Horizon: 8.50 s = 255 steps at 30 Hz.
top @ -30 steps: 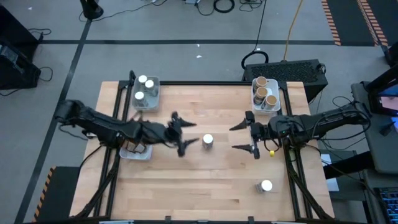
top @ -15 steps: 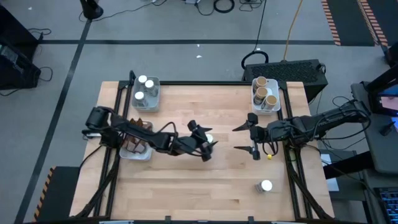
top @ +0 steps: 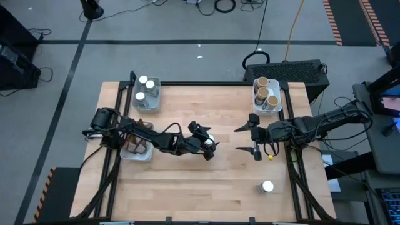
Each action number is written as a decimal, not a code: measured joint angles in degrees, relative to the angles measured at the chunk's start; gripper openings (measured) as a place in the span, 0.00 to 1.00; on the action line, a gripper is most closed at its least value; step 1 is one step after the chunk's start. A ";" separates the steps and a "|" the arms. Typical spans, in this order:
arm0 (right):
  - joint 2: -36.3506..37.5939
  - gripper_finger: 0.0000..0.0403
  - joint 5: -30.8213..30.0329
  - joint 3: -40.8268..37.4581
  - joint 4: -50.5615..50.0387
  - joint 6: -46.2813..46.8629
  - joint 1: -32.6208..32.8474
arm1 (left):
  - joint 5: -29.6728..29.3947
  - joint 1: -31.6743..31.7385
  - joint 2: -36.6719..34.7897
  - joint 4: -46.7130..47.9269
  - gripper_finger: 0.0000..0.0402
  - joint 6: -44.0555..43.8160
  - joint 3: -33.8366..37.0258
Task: Sort spices by type
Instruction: Put the white seasoning bottle into the gray bin
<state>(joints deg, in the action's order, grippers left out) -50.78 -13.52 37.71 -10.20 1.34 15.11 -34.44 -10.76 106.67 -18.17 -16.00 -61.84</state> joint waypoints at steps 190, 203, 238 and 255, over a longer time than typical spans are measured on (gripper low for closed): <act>-17.45 0.59 25.48 0.00 10.71 75.07 35.52 | 11.68 -11.13 -7.09 -17.29 0.82 25.45 2.37; -25.08 0.13 9.71 0.02 0.25 95.22 50.55 | 11.89 -11.43 -2.55 -17.26 0.82 22.22 1.73; -36.25 0.00 -19.60 0.02 -0.86 44.19 32.81 | 12.13 -10.55 -2.03 -15.05 0.82 20.88 1.79; -36.22 0.00 5.10 -13.29 32.55 10.75 2.99 | 11.66 -3.31 -2.03 -3.95 0.82 10.55 1.84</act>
<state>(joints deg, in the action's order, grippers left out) -87.00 -8.42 24.43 22.36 12.09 18.10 -22.78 -14.07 104.64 -22.13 -5.45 -60.01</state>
